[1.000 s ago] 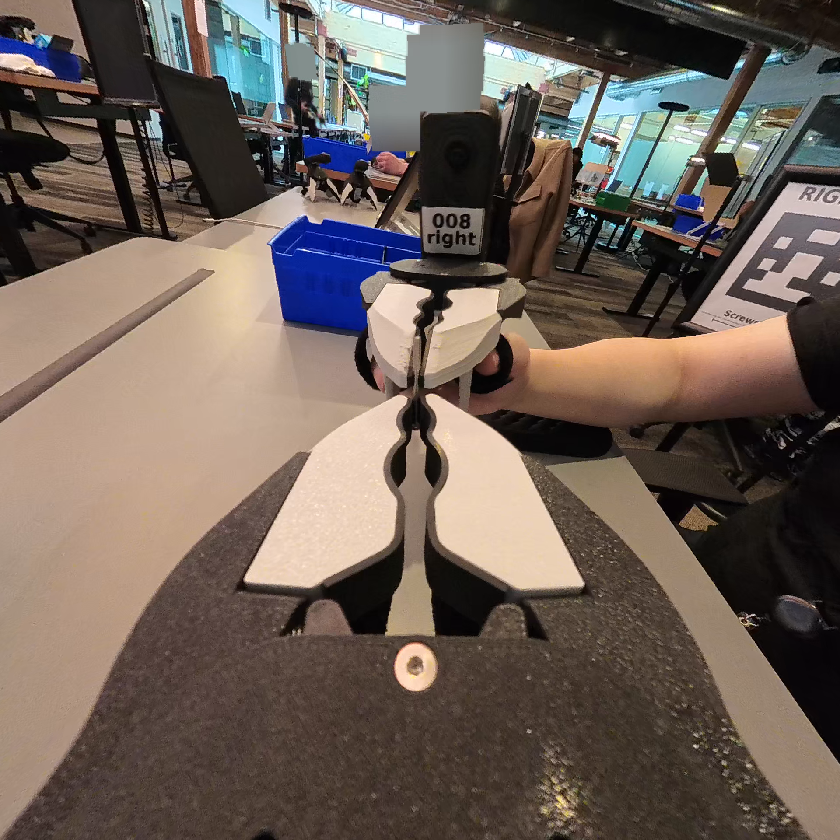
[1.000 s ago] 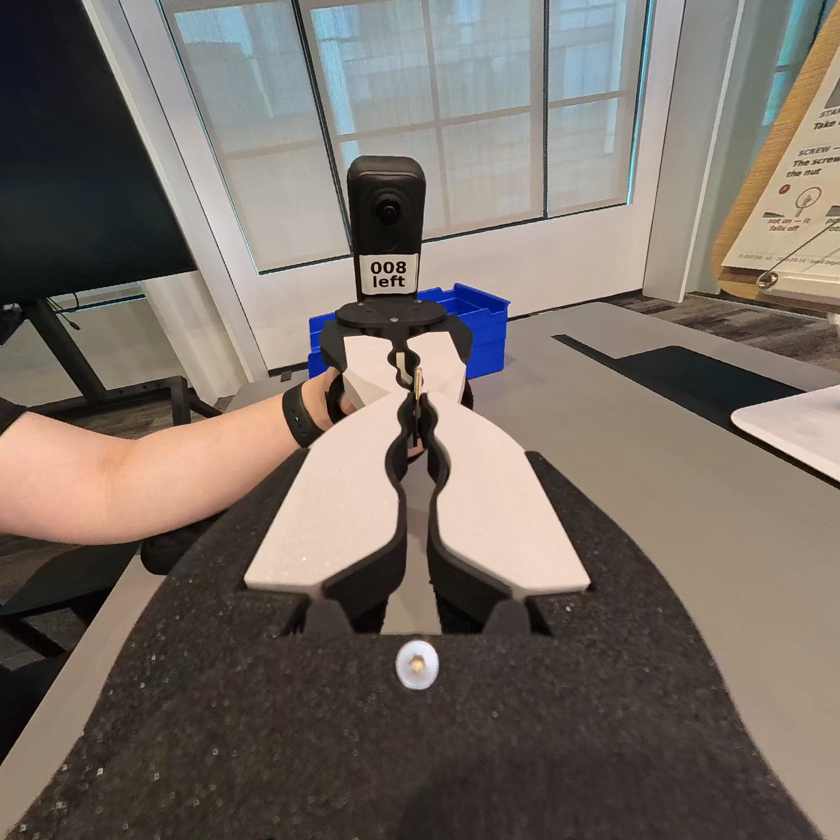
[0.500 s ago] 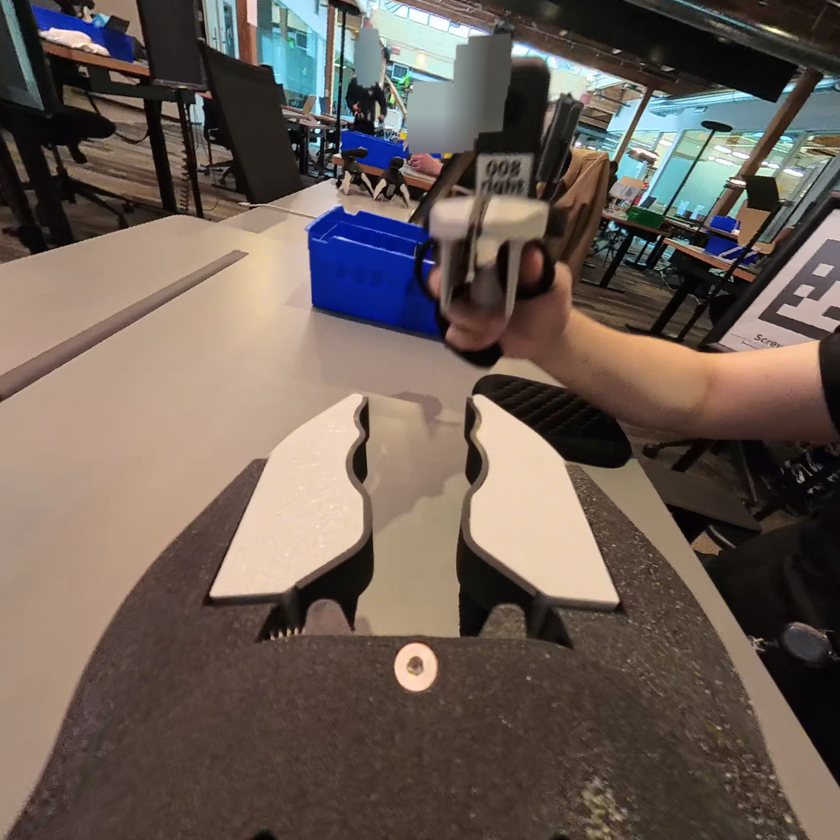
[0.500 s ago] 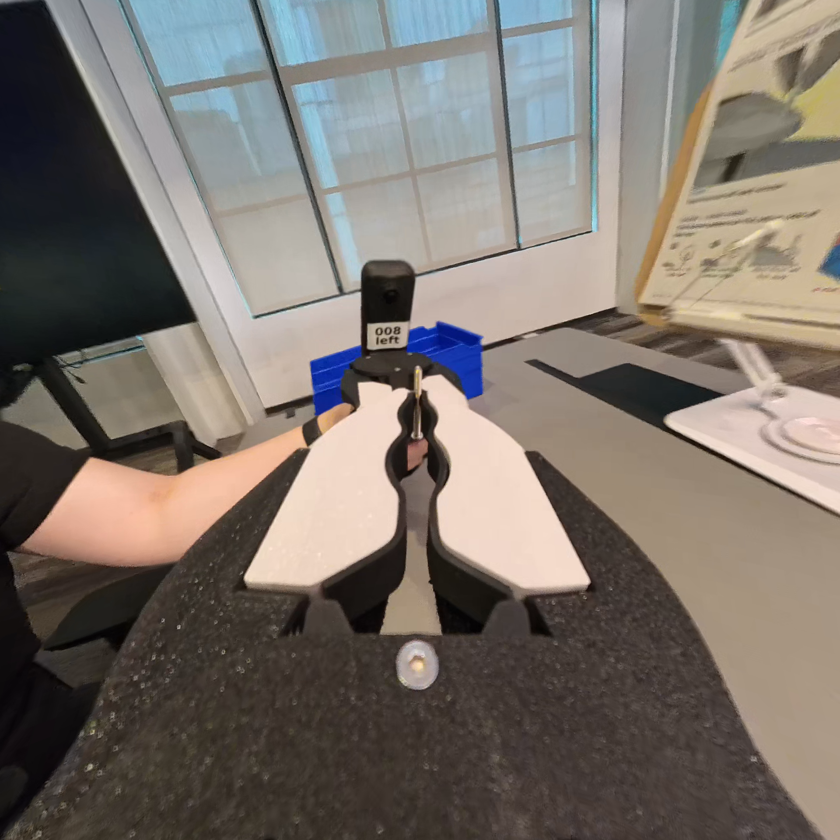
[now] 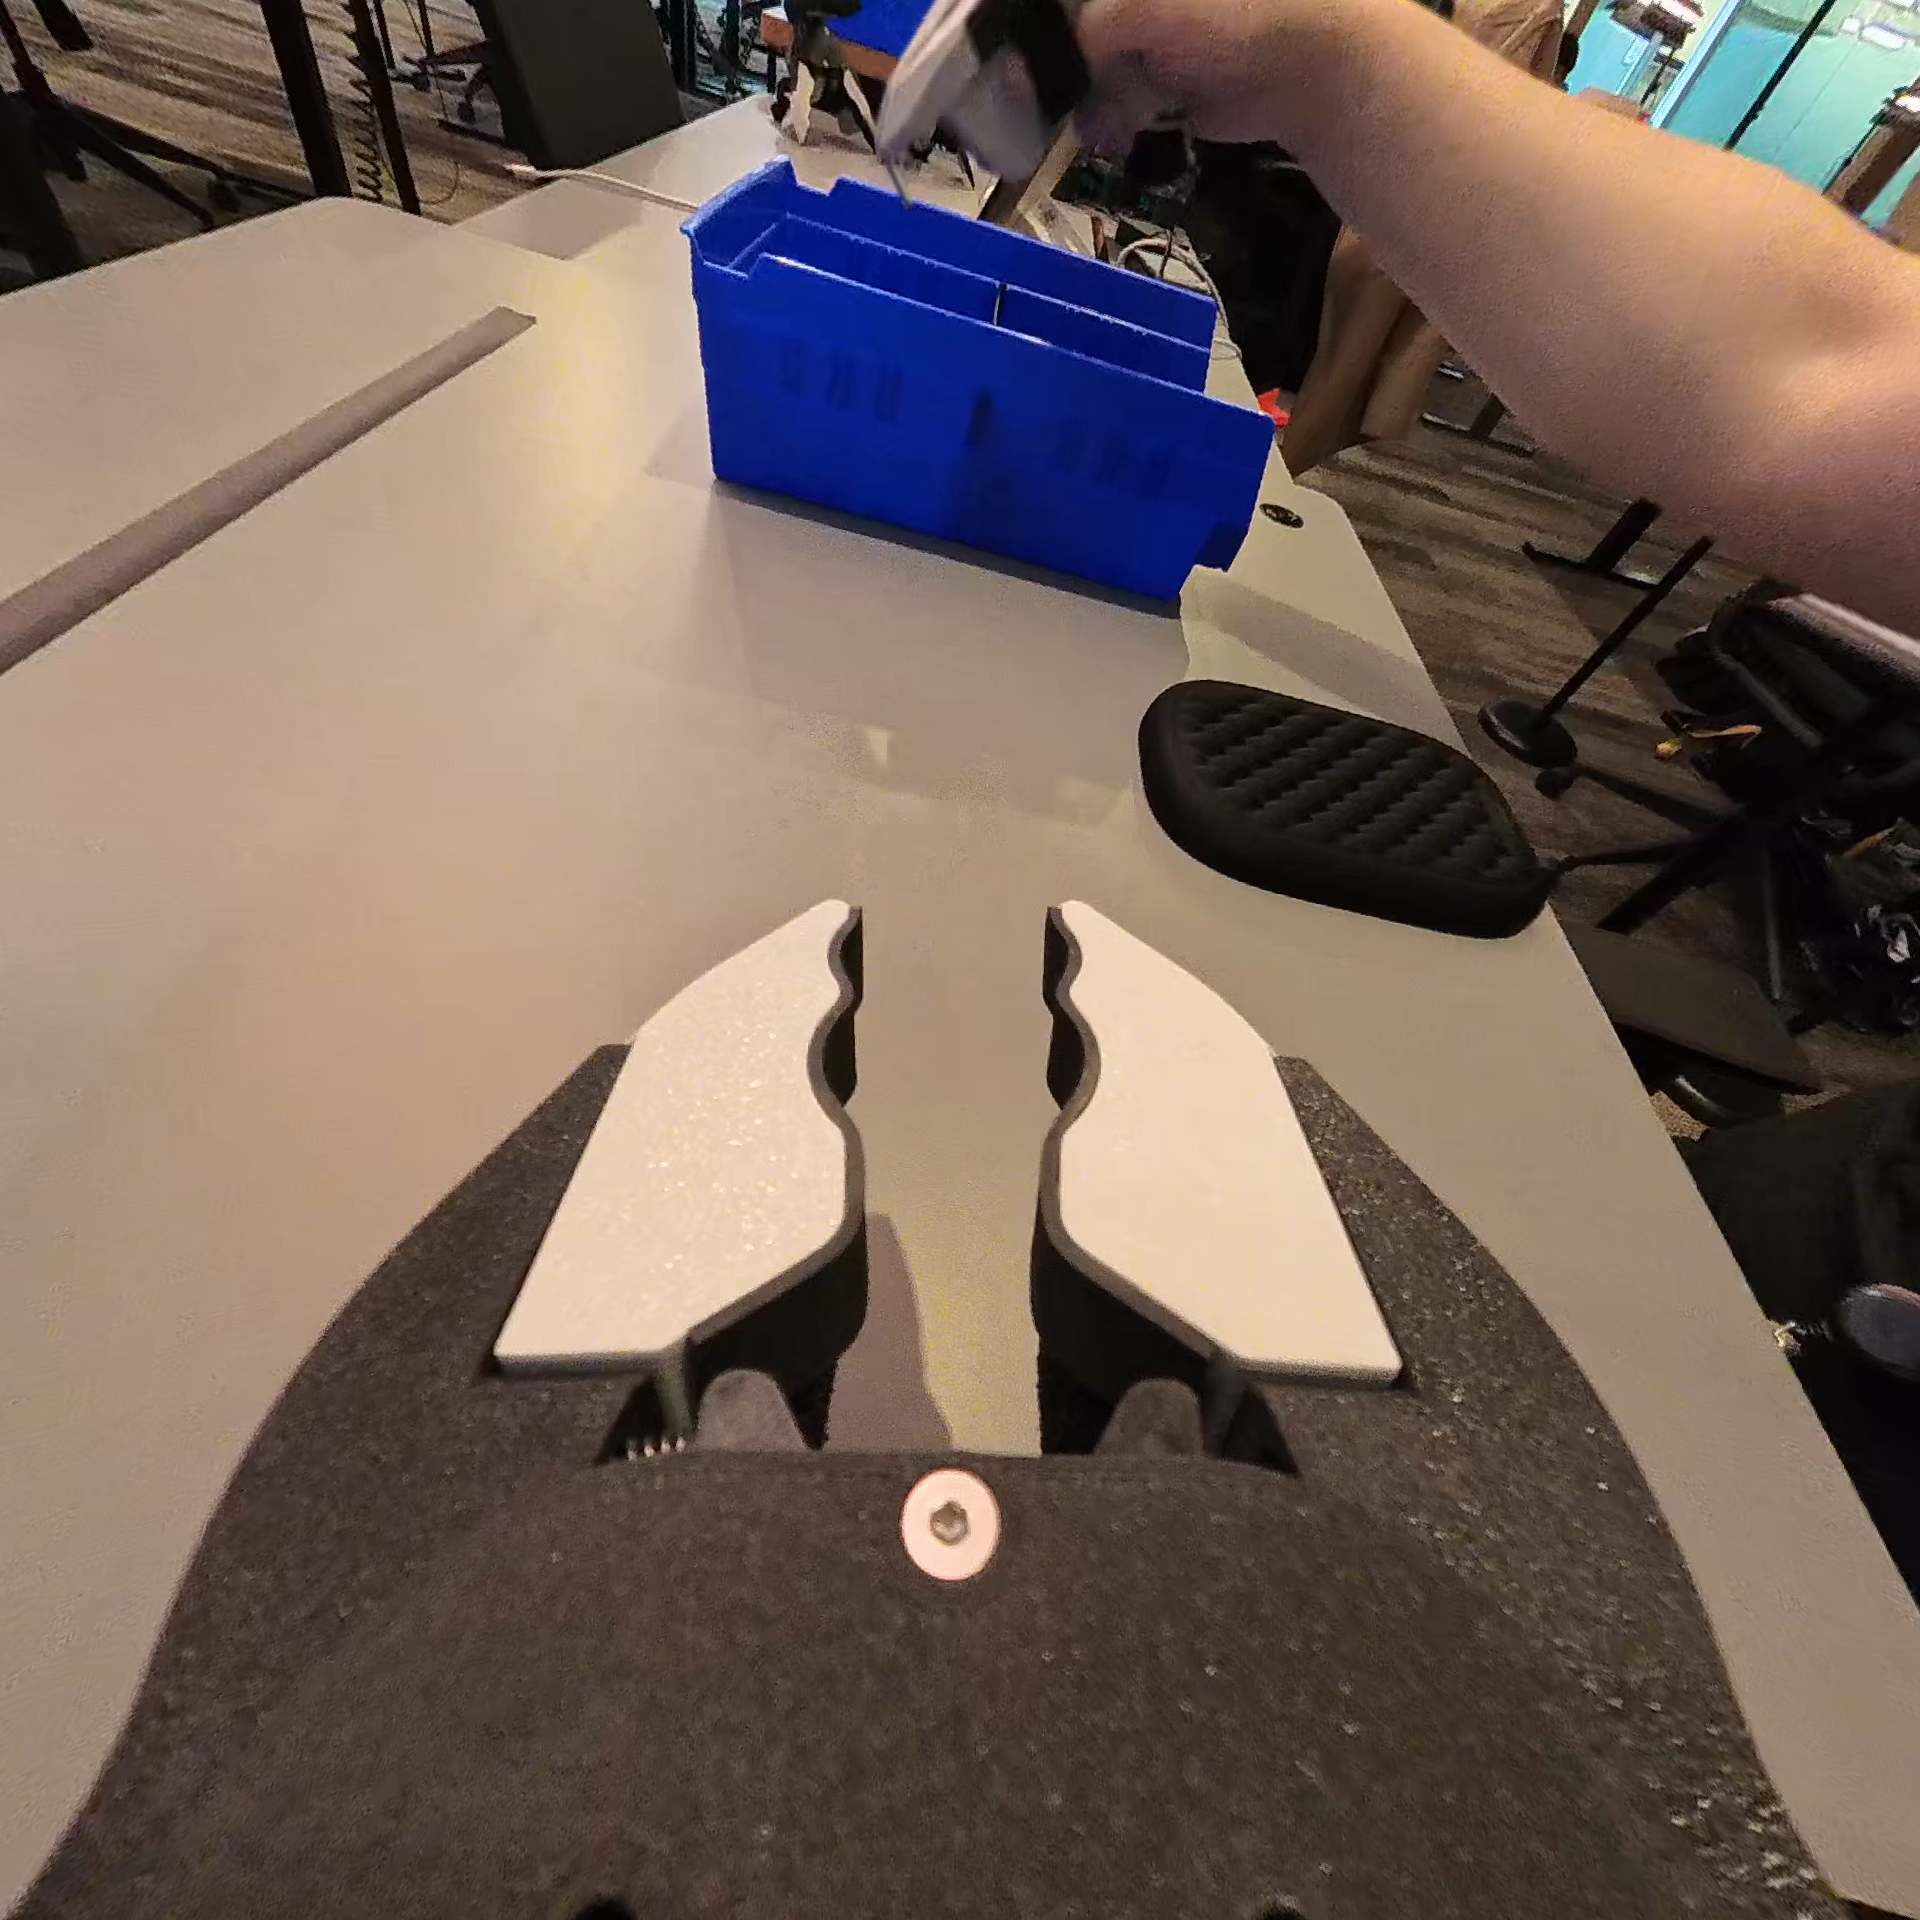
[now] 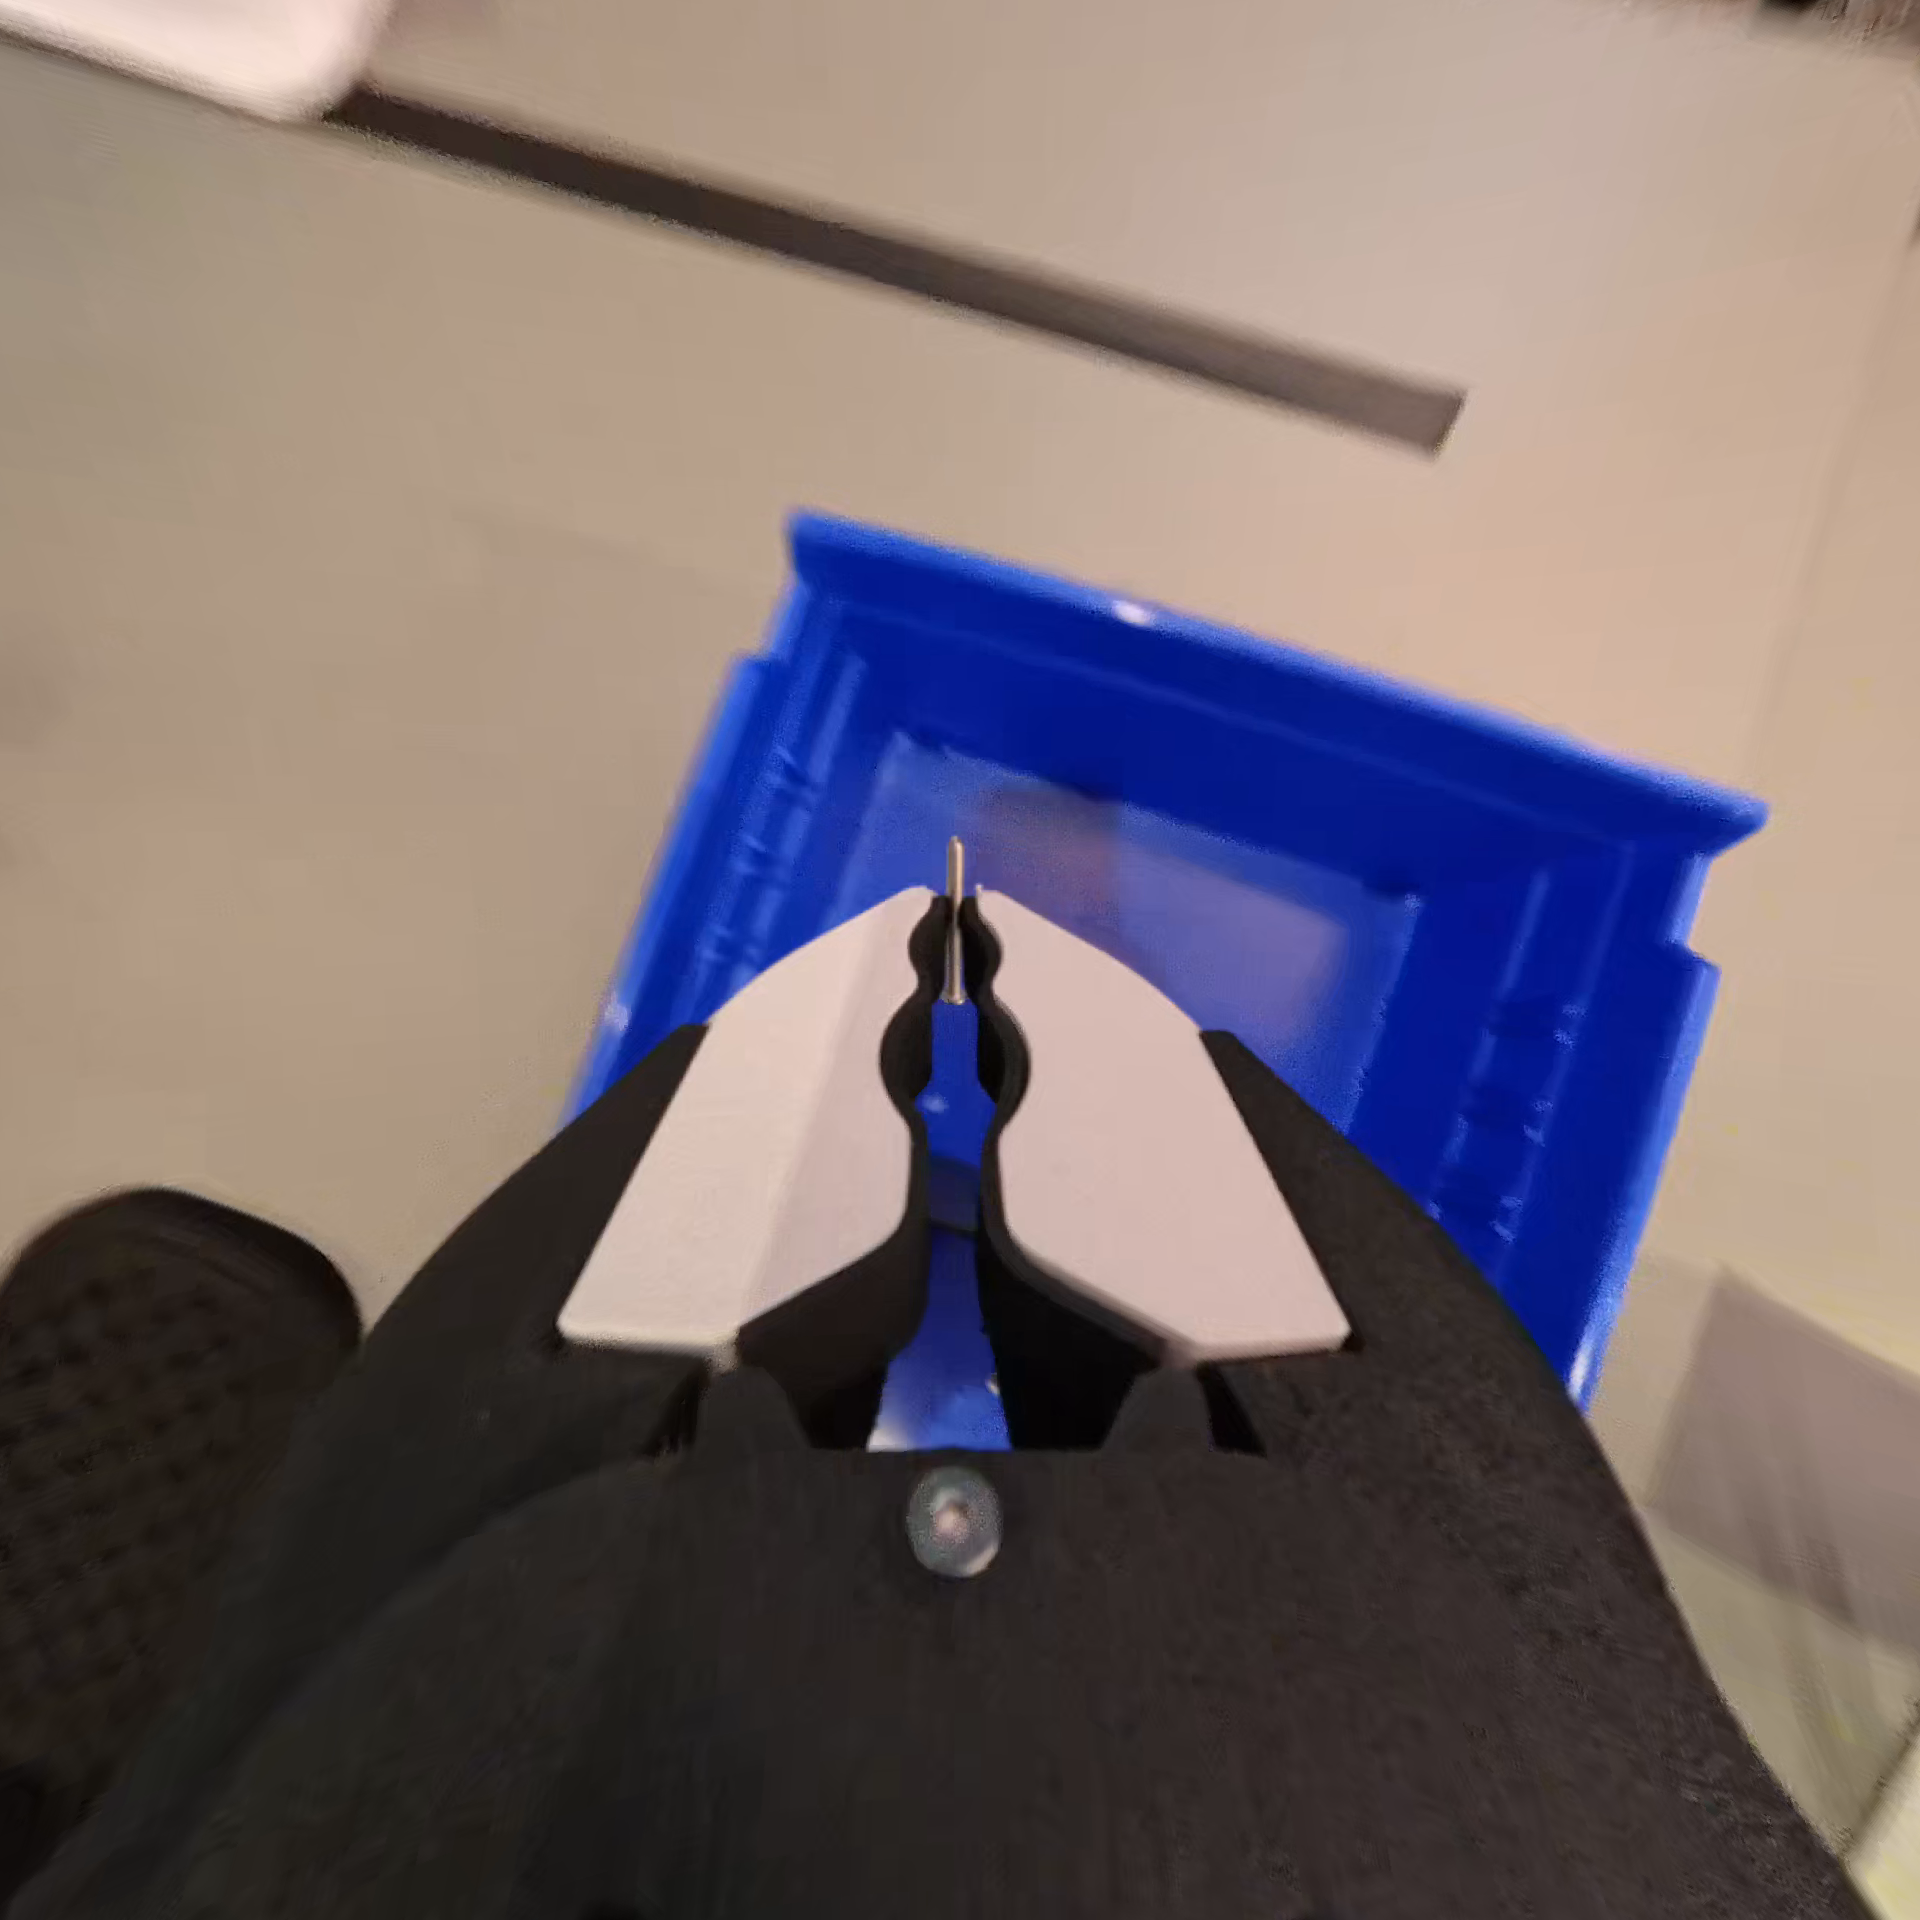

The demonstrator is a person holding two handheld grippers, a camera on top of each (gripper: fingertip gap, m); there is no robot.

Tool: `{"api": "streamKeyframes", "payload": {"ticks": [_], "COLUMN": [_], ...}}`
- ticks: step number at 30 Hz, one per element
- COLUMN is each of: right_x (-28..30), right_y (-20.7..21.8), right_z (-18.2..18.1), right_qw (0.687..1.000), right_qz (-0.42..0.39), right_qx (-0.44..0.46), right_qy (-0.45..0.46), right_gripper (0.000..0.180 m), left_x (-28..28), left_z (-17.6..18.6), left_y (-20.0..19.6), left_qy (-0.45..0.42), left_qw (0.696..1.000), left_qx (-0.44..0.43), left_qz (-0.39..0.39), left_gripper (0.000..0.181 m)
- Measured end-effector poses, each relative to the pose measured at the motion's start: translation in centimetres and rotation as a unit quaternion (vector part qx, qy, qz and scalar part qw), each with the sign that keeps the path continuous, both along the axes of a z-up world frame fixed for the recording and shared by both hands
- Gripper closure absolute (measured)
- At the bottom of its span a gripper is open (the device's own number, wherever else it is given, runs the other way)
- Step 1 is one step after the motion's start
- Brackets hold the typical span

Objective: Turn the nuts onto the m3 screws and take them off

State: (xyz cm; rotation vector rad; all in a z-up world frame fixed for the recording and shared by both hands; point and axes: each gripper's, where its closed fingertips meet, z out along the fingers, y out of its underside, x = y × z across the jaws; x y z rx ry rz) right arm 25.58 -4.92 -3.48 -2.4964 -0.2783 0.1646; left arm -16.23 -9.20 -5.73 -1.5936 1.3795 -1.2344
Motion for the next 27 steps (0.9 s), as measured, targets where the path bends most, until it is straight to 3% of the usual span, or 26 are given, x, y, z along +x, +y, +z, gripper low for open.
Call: {"api": "streamKeyframes", "payload": {"ticks": [5,11,16,27], "right_x": [3.3,4.6,4.7,5.0], "right_y": [-0.1,0.4,0.3,0.3], "right_z": [-6.0,-9.0,-10.6,-11.8], "right_qw": [0.984,0.948,0.92,0.911], "right_qz": [0.03,0.127,0.22,0.249], "right_qx": [-0.15,-0.234,-0.249,-0.256], "right_qy": [-0.089,-0.174,-0.206,-0.205], "right_gripper": [0.177,0.177,0.177,0.177], "left_x": [-0.4,-1.3,-1.8,-1.8], "left_z": [-0.1,-0.1,-0.3,-1.5], "left_y": [0.5,1.4,1.8,1.8], "left_qy": [0.002,0.001,0.002,0.028], "left_qw": [1.0,1.0,0.999,0.999], "left_qx": [-0.001,-0.001,-0.003,-0.005], "left_qz": [0.01,0.027,0.035,0.03], "left_gripper": [0.148,0.15,0.15,0.15]}}
